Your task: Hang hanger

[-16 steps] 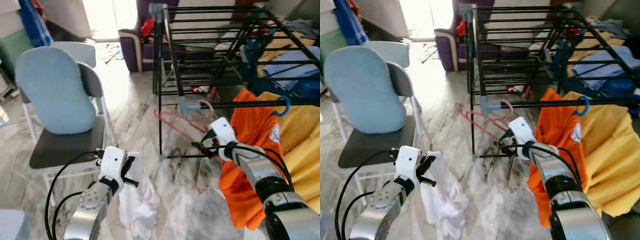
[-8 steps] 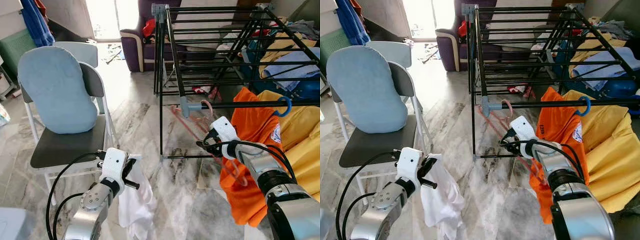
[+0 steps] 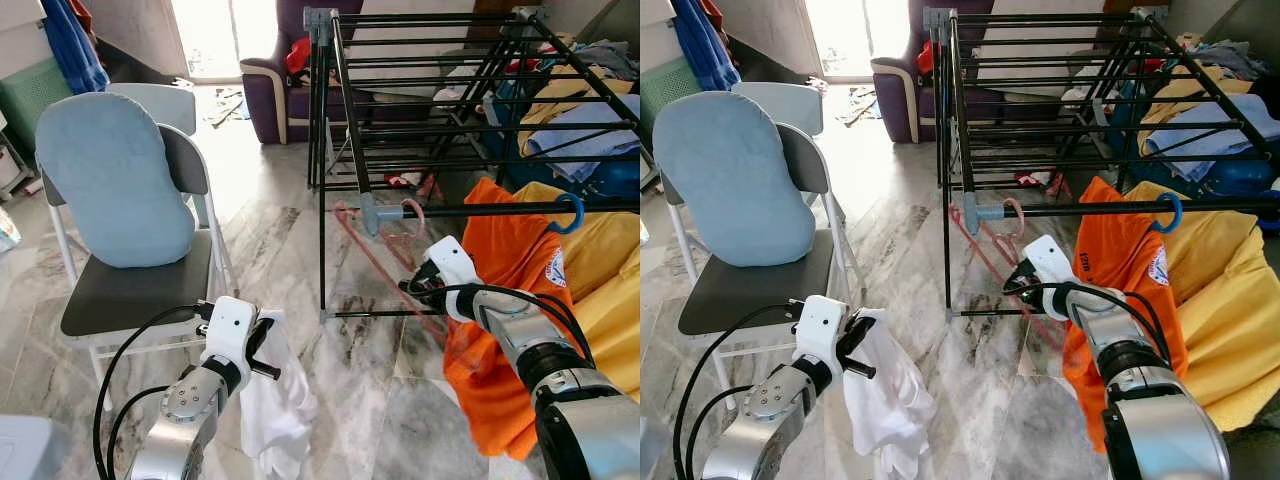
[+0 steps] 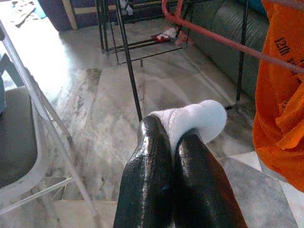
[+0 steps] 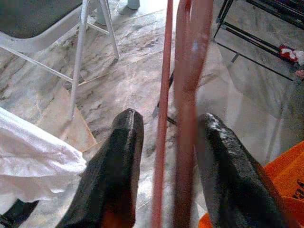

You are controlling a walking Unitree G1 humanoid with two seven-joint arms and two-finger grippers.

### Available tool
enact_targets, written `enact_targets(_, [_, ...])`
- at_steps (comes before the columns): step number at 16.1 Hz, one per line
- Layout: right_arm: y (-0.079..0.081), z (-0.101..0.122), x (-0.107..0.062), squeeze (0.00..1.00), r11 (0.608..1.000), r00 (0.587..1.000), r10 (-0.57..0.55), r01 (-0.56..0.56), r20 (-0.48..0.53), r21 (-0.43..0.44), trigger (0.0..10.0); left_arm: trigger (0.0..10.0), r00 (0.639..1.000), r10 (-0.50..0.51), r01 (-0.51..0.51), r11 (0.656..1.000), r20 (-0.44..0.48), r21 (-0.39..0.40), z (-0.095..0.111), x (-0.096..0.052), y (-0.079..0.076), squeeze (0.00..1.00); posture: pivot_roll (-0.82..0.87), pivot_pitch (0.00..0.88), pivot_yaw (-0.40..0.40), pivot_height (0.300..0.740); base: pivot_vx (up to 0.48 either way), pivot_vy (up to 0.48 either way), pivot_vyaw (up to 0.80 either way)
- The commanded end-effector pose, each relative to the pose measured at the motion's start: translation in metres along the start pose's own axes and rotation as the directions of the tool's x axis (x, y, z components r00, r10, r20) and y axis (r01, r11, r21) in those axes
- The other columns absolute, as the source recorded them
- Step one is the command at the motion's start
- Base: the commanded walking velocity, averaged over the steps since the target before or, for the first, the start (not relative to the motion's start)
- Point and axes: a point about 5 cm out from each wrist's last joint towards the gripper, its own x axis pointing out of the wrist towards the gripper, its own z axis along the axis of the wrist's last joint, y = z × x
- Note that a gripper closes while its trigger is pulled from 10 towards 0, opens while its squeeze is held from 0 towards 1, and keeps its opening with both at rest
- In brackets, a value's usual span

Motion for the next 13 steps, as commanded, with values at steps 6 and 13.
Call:
enact_targets(6, [-0.0021,0.0053,0.0,0.0,1.0,1.0,0.002,-0.001,0.02,-0.006,0.0,10.0,1.0,-0.015,0.015,0.999,0.017,0.029,0.0062,-0.0001,-0.001,0.0,-0.04,0.0,0.0,0.74,0.0,0.0,0.0])
enact_targets(13, [-0.0002,0.0058,0.001,0.0,1.0,0.999,0.002,-0.003,0.032,0.002,0.0,10.0,1.0,-0.021,0.021,0.999,0.007,0.029,0.0044,-0.0004,-0.0025,0.0,-0.04,0.0,-0.001,0.74,0.0,0.0,0.0])
